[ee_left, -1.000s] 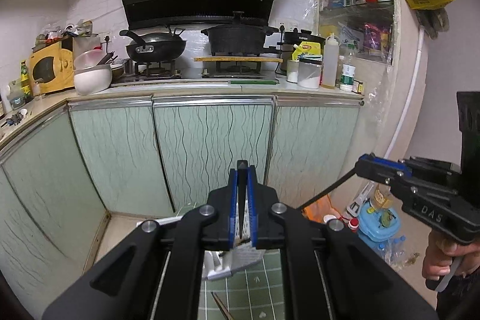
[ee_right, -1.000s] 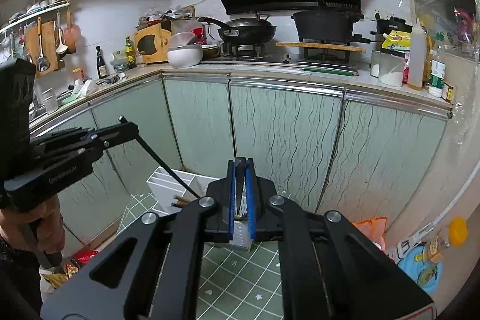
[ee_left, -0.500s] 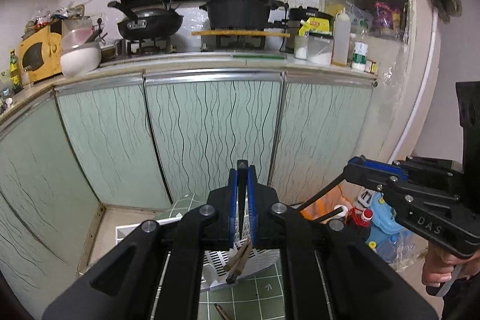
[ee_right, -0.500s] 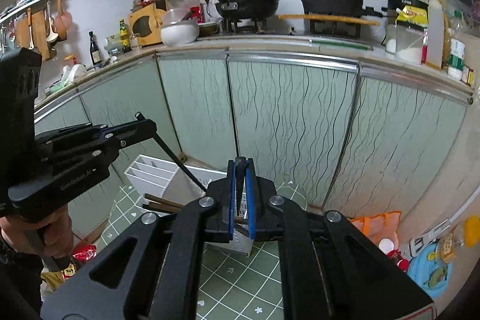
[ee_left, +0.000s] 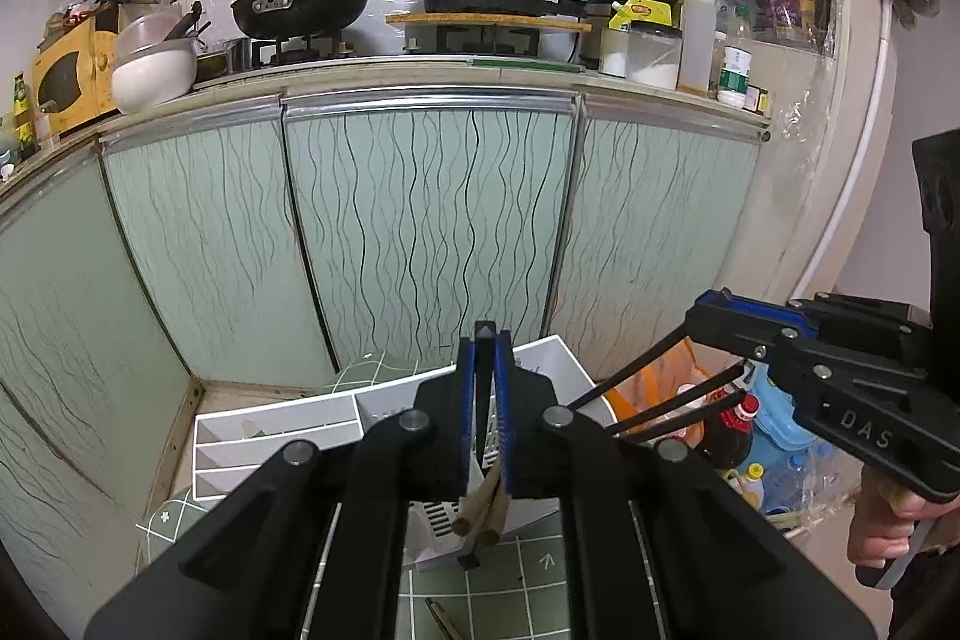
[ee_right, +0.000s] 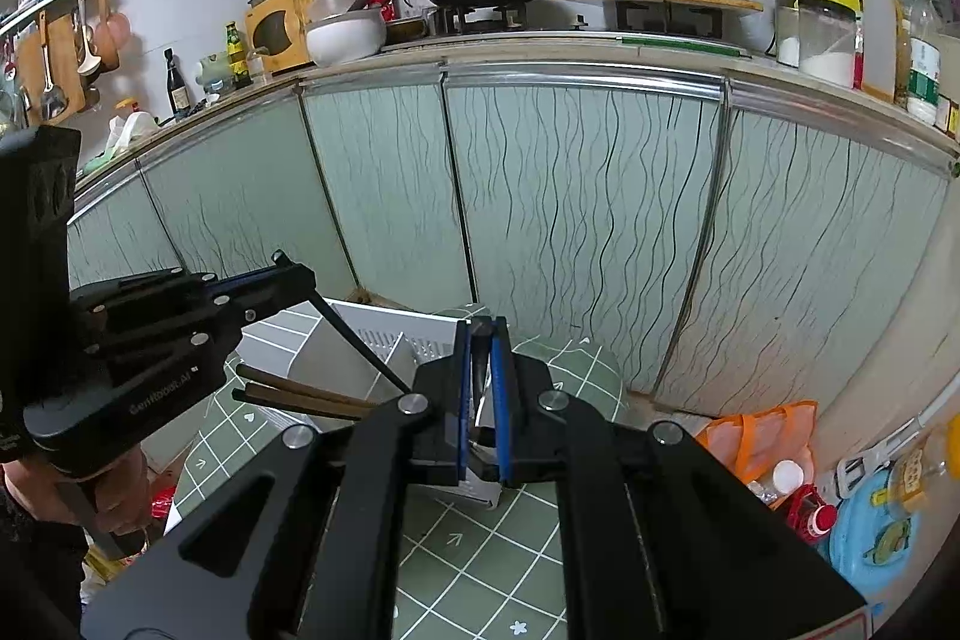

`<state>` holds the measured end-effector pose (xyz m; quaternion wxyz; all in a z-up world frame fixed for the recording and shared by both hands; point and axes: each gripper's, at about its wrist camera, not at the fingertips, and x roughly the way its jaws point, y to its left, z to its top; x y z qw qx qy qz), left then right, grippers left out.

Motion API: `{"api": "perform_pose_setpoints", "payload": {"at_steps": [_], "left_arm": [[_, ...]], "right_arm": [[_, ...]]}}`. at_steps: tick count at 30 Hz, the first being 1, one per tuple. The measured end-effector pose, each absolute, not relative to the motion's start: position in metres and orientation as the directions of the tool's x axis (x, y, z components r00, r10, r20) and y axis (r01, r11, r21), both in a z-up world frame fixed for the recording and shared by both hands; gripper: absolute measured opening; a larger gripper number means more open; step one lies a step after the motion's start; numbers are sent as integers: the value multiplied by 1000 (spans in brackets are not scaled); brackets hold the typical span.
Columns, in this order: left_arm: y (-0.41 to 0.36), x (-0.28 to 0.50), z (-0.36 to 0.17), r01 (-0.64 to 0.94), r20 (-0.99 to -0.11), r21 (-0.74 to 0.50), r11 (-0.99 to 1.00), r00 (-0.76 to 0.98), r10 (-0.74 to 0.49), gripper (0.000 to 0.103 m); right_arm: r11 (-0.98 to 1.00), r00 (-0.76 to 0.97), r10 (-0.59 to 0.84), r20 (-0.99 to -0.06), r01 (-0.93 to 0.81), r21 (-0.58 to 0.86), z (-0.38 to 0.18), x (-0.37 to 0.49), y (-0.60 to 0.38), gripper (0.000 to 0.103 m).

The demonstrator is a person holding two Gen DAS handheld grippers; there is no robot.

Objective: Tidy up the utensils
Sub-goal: 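Lower both held black chopsticks into the holder and open both tools, then move both open tools back over the remaining chopsticks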

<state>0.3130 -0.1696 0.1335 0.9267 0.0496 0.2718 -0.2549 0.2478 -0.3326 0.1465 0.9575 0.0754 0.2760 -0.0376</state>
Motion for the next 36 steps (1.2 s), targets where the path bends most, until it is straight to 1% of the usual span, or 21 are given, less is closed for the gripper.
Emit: {"api": "perform_pose_setpoints", "payload": {"at_steps": [3,4,5,7,8,9,10,11,13,14,15,21,29,36], "left_arm": [[-168,314,134,485,-532,-52,873,726,-436,8],[-167,314,135,484,-532,-50,874,727,-433,8],[-166,314,136,482,-531,-48,875,730,-431,9],[-164,313,139,483,-529,-53,874,729,-435,31],[-160,311,142,477,-517,-60,877,736,-437,67],[-158,309,145,469,-499,-64,881,750,-435,93],[-154,306,148,455,-471,-63,888,771,-428,96],[-150,303,151,441,-453,-56,896,788,-417,96],[-146,301,154,433,-459,-53,900,789,-407,98],[-145,301,155,430,-459,-53,901,791,-405,99],[-143,299,156,426,-458,-50,904,794,-399,99],[-130,277,158,405,-447,-64,912,805,-389,99],[-116,236,157,387,-439,-54,920,819,-370,99],[-103,192,154,377,-419,-35,925,835,-356,99]], "right_arm": [[983,844,-30,-536,121,135,147,248,-335,7],[983,843,-33,-537,126,137,148,247,-336,15],[982,845,-36,-533,130,139,149,246,-337,38],[981,859,-57,-509,143,132,154,241,-338,64],[981,863,-64,-501,147,128,155,238,-338,65],[980,865,-68,-497,150,127,157,236,-339,67],[979,870,-80,-487,159,124,160,233,-340,77],[979,873,-93,-478,169,117,161,231,-340,85],[979,877,-100,-471,171,111,164,227,-341,88],[979,877,-101,-470,171,110,166,225,-341,93],[979,878,-107,-466,175,105,167,224,-340,95],[981,876,-134,-464,184,62,173,205,-327,95],[983,887,-153,-436,184,28,174,163,-302,95],[983,891,-156,-427,181,18,162,121,-285,95]]}}
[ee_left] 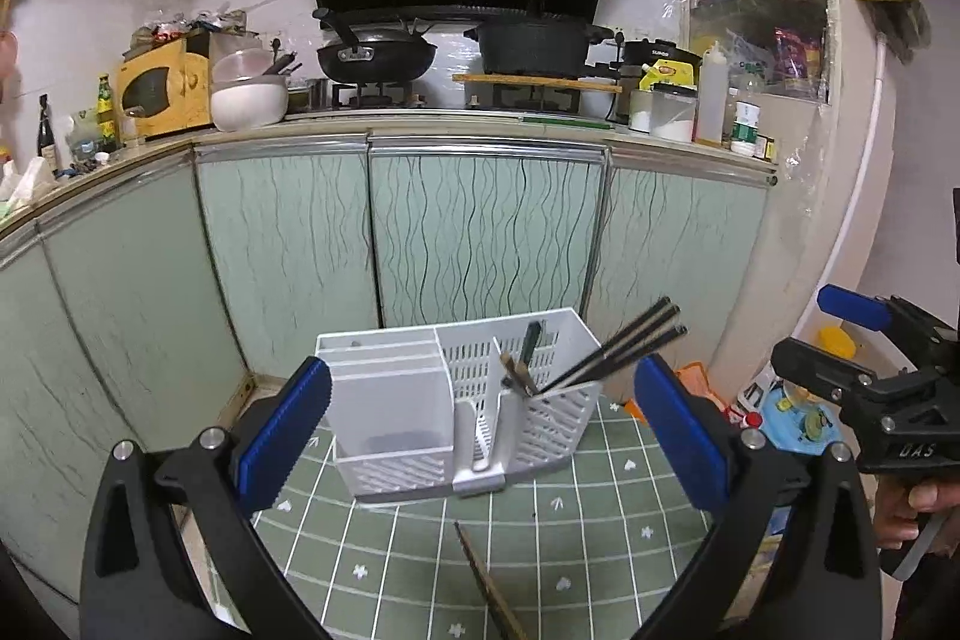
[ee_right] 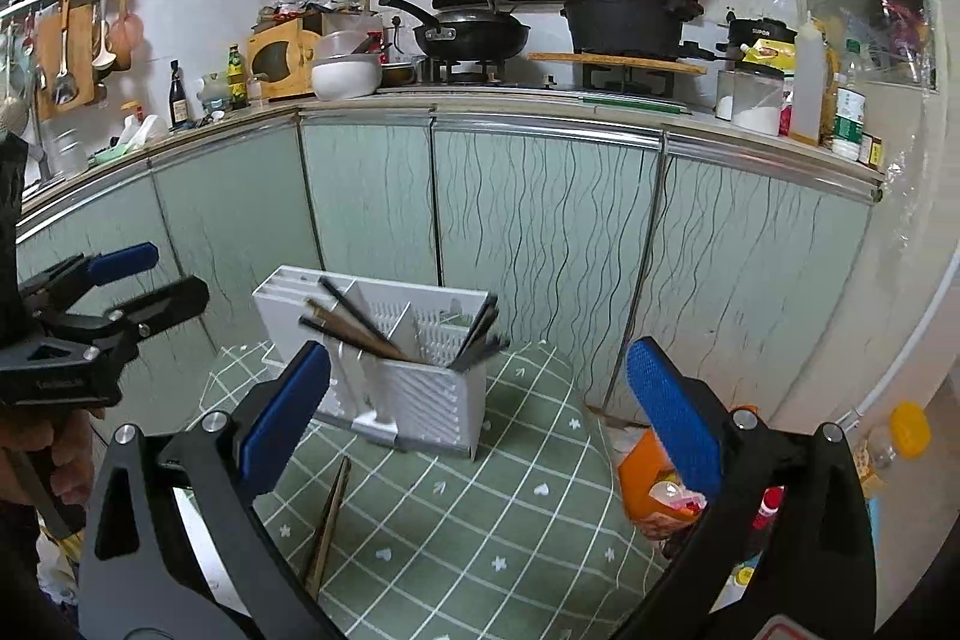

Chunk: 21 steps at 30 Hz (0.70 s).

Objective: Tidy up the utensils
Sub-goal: 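Move both open tools back over the remaining chopsticks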

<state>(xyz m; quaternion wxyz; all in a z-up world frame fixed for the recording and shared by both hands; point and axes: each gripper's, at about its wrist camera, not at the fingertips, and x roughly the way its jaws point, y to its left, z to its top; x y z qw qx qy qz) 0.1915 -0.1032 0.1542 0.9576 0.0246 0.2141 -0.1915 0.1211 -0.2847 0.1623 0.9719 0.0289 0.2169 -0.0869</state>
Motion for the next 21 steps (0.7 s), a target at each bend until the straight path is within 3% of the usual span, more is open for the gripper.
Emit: {"api": "perform_pose_setpoints", "payload": {"at_steps": [21], "left_arm": [[-49,122,101,308,-439,-33,951,850,-290,99]], "right_arm": [[984,871,-145,-469,178,26,109,67,-252,95]]}}
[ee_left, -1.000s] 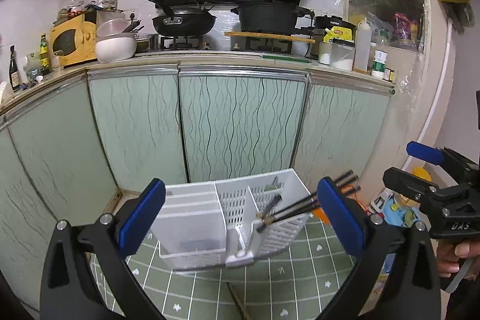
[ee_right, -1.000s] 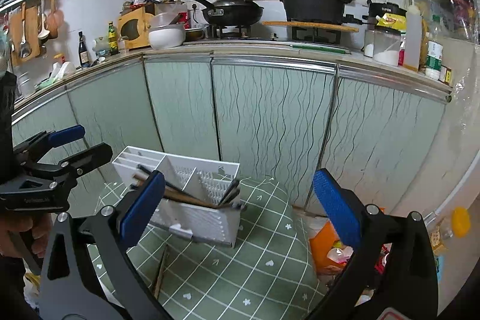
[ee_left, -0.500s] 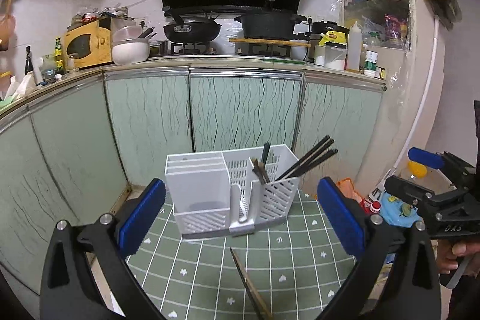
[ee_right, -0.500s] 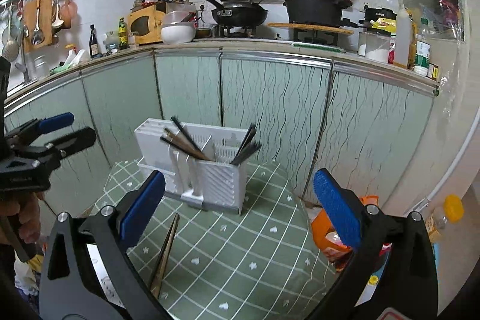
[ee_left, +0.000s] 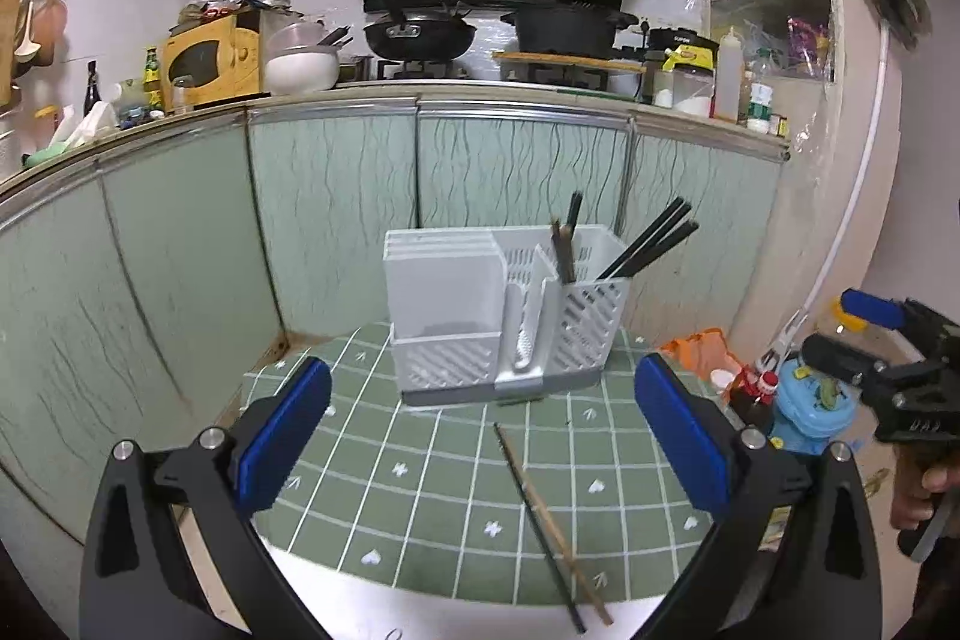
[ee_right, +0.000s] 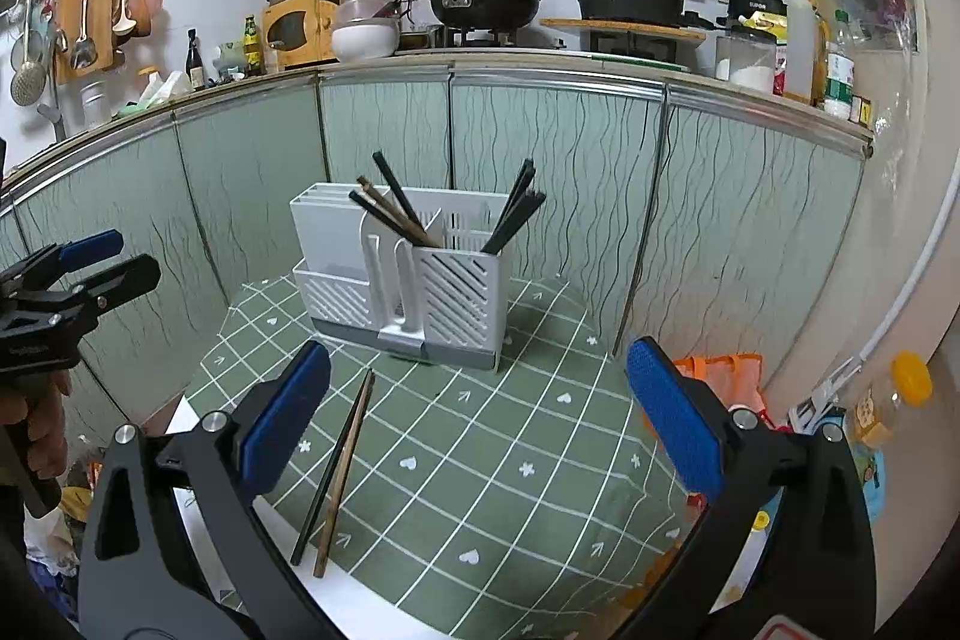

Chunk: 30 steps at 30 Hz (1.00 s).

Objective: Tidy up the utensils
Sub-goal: 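Move both open tools back over the remaining chopsticks, then grasp the wooden chopstick with the right tool while the left tool approaches the black chopstick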

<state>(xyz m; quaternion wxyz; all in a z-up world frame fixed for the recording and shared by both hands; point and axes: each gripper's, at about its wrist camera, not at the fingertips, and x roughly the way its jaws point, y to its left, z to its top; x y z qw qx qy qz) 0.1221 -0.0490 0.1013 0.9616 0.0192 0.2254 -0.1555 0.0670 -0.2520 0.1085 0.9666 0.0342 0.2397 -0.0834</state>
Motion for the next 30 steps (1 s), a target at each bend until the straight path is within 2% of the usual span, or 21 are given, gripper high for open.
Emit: {"api": "perform_pose_setpoints", "payload": {"at_steps": [14,30], "left_arm": [[-30,101,69,292,-452,-30,956,849,-274,99],[-32,92,-23,318,-525,-39,947,800,-290,99]], "right_arm": [[984,843,-124,-524,172,43,61,57,-246,95],[993,804,-21,-594,84,79,-41,71,-210,95]]}}
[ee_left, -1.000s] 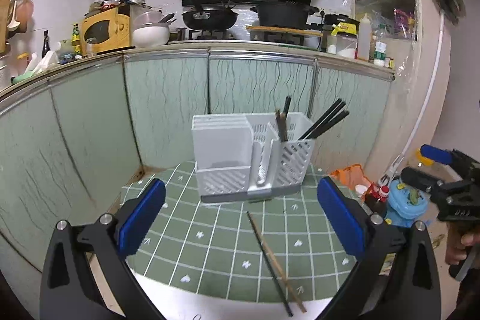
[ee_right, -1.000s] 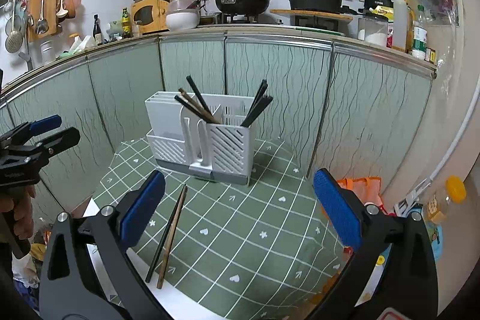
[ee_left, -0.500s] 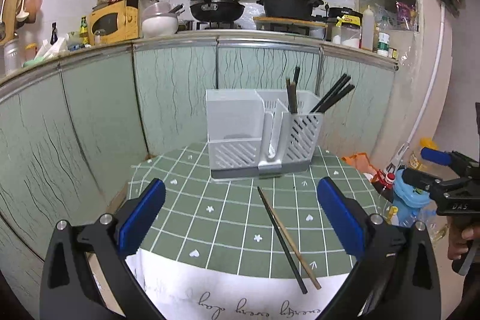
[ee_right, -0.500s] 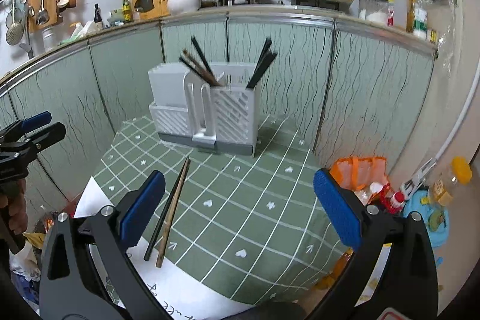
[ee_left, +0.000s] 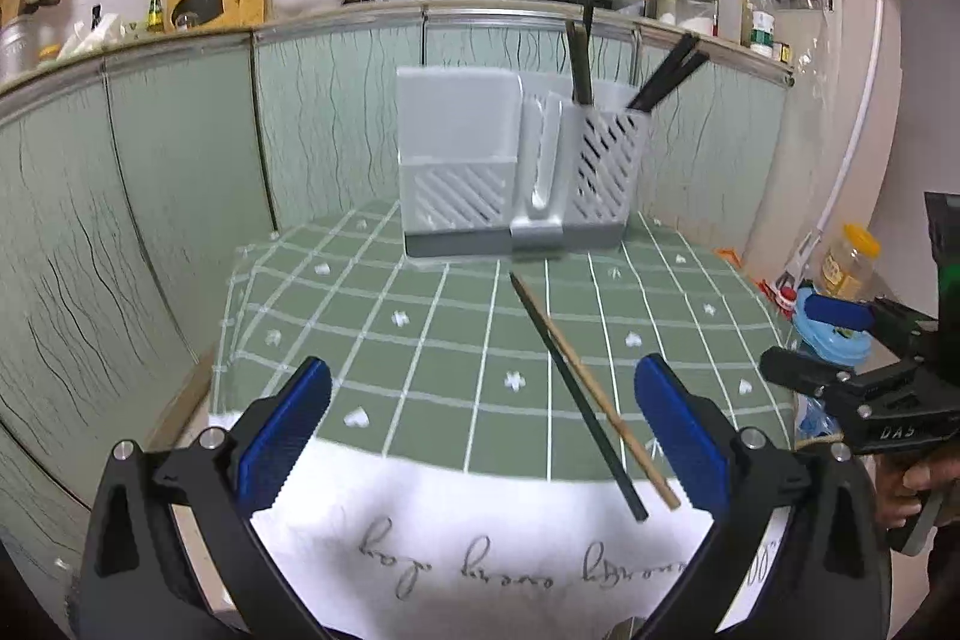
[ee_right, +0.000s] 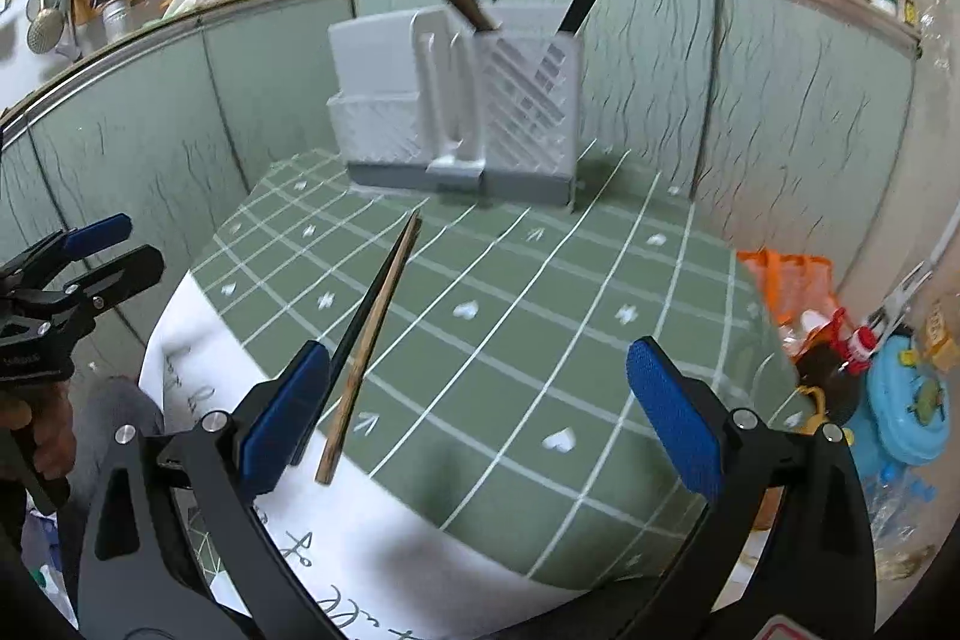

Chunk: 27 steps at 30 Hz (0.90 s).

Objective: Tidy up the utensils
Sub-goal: 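Grasp the wooden chopstick with the right tool while the left tool approaches the black chopstick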

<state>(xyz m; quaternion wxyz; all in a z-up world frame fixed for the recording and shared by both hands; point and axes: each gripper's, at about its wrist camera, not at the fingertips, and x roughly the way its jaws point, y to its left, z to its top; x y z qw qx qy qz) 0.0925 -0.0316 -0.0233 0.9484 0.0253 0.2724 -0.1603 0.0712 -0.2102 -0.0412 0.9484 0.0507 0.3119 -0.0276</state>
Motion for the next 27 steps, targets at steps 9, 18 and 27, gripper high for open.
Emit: {"api": "perform_pose_setpoints", "payload": {"at_steps": [9,18,27], "left_arm": [[-30,87,-57,310,-571,-27,950,776,-269,99],[-20,87,-63,294,-584,-38,955,769,-260,99],[-11,88,-64,276,-587,-44,960,771,-248,99]], "right_arm": [[998,769,12,-639,34,60,-82,75,-180,82],[998,746,25,-666,16,56,-105,83,-159,60],[999,753,-14,-658,29,12,-109,86,-143,36]]}}
